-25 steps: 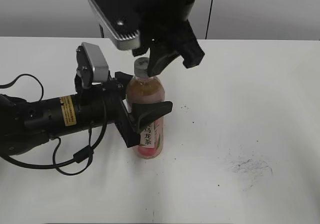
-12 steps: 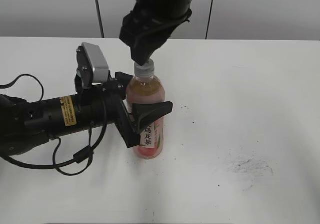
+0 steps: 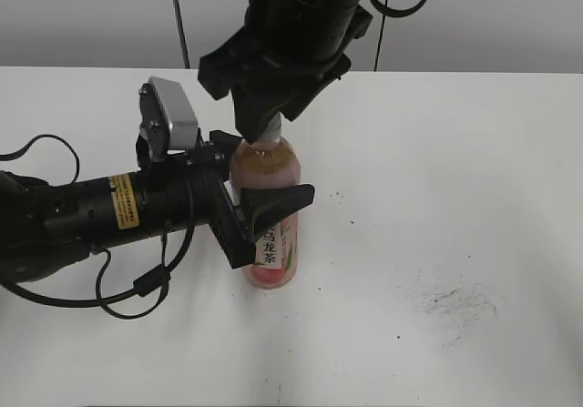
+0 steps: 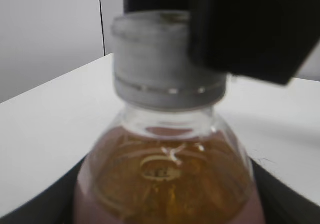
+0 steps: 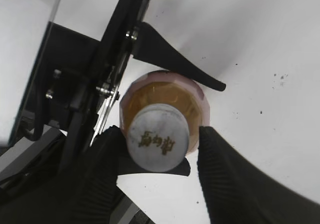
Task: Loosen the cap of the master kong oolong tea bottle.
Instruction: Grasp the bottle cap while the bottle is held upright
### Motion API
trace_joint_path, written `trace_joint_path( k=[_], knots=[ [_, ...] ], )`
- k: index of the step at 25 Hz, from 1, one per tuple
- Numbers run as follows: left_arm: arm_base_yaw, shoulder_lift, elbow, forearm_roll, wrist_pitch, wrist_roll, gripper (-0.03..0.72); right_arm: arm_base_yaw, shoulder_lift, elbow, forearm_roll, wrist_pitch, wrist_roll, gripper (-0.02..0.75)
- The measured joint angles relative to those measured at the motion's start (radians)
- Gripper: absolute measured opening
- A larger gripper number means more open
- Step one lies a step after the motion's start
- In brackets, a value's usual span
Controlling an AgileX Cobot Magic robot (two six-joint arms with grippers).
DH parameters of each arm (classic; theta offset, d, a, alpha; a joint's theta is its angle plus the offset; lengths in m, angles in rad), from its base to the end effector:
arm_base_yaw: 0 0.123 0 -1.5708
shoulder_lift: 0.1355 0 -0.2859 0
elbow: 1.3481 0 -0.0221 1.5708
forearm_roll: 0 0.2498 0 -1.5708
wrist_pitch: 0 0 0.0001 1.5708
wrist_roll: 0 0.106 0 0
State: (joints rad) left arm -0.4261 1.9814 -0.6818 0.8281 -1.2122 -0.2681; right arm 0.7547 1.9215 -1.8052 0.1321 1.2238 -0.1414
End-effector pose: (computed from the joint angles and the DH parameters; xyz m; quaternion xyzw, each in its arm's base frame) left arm 0.2728 -0.2041 0.1298 0.4162 0.6165 -0.3768 0.5520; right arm 0.2948 0.2952 0.2907 -0.4157 0.8933 0.1095 0.1310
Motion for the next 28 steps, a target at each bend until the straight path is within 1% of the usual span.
trace_joint_path(
  k=[8,10,13,18,22,25,28],
  knots=[
    [0.0,0.0,0.0,0.001,-0.001,0.0,0.446,0.0,0.0,0.002,0.005,0.0,0.006,0.38],
    [0.0,0.0,0.0,0.001,-0.001,0.001,0.446,0.0,0.0,0.002,0.005,0.0,0.007,0.35],
    [0.0,0.0,0.0,0.001,-0.001,0.001,0.446,0.0,0.0,0.002,0.005,0.0,-0.009,0.272],
    [0.0,0.0,0.0,0.001,-0.001,0.001,0.446,0.0,0.0,0.002,0.005,0.0,-0.075,0.27],
    [0.0,0.0,0.0,0.001,-0.001,0.001,0.446,0.0,0.0,0.002,0.004,0.0,-0.197,0.27],
    [0.0,0.0,0.0,0.001,-0.001,0.002,0.446,0.0,0.0,0.002,0.003,0.0,-0.359,0.27],
    [0.0,0.0,0.0,0.001,-0.001,0.002,0.446,0.0,0.0,0.002,0.001,-0.002,-0.56,0.27]
  ],
)
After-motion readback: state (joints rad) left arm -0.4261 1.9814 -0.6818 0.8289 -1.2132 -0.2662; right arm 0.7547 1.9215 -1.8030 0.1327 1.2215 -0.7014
